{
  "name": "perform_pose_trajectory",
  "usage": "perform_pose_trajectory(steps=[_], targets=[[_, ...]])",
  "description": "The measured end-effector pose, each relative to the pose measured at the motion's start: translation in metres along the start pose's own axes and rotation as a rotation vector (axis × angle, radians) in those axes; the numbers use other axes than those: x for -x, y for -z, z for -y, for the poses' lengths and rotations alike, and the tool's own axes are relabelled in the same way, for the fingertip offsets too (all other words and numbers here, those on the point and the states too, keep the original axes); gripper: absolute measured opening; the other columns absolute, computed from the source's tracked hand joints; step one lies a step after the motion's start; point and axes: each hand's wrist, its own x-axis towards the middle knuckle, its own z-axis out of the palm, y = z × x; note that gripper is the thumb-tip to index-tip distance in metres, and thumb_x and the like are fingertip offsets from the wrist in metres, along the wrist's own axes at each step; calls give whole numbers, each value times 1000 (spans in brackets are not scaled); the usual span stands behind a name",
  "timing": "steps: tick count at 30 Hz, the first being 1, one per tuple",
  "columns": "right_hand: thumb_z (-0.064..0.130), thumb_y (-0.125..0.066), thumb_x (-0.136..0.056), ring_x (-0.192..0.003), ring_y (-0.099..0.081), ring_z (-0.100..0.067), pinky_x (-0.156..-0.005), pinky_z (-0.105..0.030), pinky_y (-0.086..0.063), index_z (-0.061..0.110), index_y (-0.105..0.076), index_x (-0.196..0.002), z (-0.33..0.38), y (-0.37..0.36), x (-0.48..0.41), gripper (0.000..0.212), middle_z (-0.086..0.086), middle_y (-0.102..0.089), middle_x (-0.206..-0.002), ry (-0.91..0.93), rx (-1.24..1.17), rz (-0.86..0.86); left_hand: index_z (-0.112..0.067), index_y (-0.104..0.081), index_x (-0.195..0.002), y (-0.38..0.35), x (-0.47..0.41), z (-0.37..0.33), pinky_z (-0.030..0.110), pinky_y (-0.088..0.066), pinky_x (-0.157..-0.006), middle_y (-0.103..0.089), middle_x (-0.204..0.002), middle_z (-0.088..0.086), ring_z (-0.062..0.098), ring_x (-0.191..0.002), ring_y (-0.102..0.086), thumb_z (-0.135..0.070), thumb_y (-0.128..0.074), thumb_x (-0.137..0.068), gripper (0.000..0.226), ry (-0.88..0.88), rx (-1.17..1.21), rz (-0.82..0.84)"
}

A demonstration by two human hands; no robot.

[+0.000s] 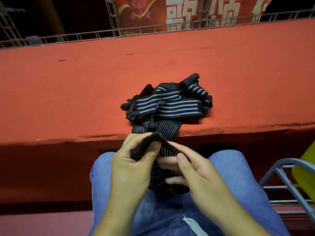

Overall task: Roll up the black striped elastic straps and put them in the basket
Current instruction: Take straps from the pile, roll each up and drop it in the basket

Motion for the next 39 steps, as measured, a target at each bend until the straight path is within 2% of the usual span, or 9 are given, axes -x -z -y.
perform_pose_trajectory(steps=[2,6,13,19,24,29,32,36,39], targets=[[17,-38,-112,-114,-73,-8,-93,-33,-59,38,-65,-127,0,-3,2,37,8,-80,-112,-30,-20,12,-25,-76,-92,-3,2,-1,41,-49,-65,-71,-82,0,17,-71,-62,-35,-73,-82,14,30,14,-49],[19,-43,-111,-119,-67,2,-107,-29,-49,37,-68,-123,4,-6,4,33,19,-77,-116,-12,34,40,-23,-73,-89,-6,3,-6,19,-51,-68,-72,-77,-10,4,-74,-64,-22,-69,-92,5,53,82,-143],[19,-46,-110,-123,-62,8,-109,-24,-45,42,-68,-122,2,-5,5,34,28,-72,-123,15,44,-24,-25,-70,-90,-7,7,-15,14,-50,-70,-71,-79,-10,1,-76,-65,-25,-74,-88,5,44,150,-56],[35,-44,-111,-96,-72,-9,-100,-42,-54,45,-70,-115,0,-4,4,28,3,-78,-94,-13,75,-33,-28,-71,-92,-5,4,-13,15,-51,-72,-72,-82,-11,2,-77,-66,-24,-74,-88,6,12,81,-97],[21,-43,-112,-61,-64,-11,-72,-25,-52,44,-71,-102,5,5,3,37,-6,-70,-62,-10,53,-30,-19,-72,-99,4,-6,-5,20,-52,-77,-75,-87,-9,4,-83,-67,-13,-72,-94,8,60,30,-152],[34,-48,-105,-36,-50,-22,-84,-50,-63,39,-73,-99,6,14,1,26,-6,-57,-47,-79,-63,-30,-25,-74,-94,13,-16,-1,30,-52,-79,-74,-86,-7,7,-81,-65,-17,-71,-95,9,86,33,-188],[53,-56,-88,-35,-46,-17,-74,-58,-62,43,-76,-103,7,20,0,27,-4,-53,-42,-35,28,-95,-24,-75,-99,12,-20,-5,38,-54,-81,-77,-93,-3,13,-87,-69,-19,-68,-97,9,109,65,-113],[57,-66,-79,-62,-67,-1,-68,-27,-55,40,-83,-90,20,31,-5,26,13,-73,-67,145,236,-245,-17,-77,-107,5,-22,-12,36,-57,-85,-80,-101,3,15,-96,-75,-15,-65,-98,15,148,86,55],[57,-69,-78,-64,-59,-6,-63,-19,-45,39,-83,-86,30,37,-9,24,11,-64,-70,251,370,-293,-15,-77,-105,-2,-23,-13,19,-54,-71,-80,-96,2,4,-79,-71,-12,-64,-97,15,155,94,151]])
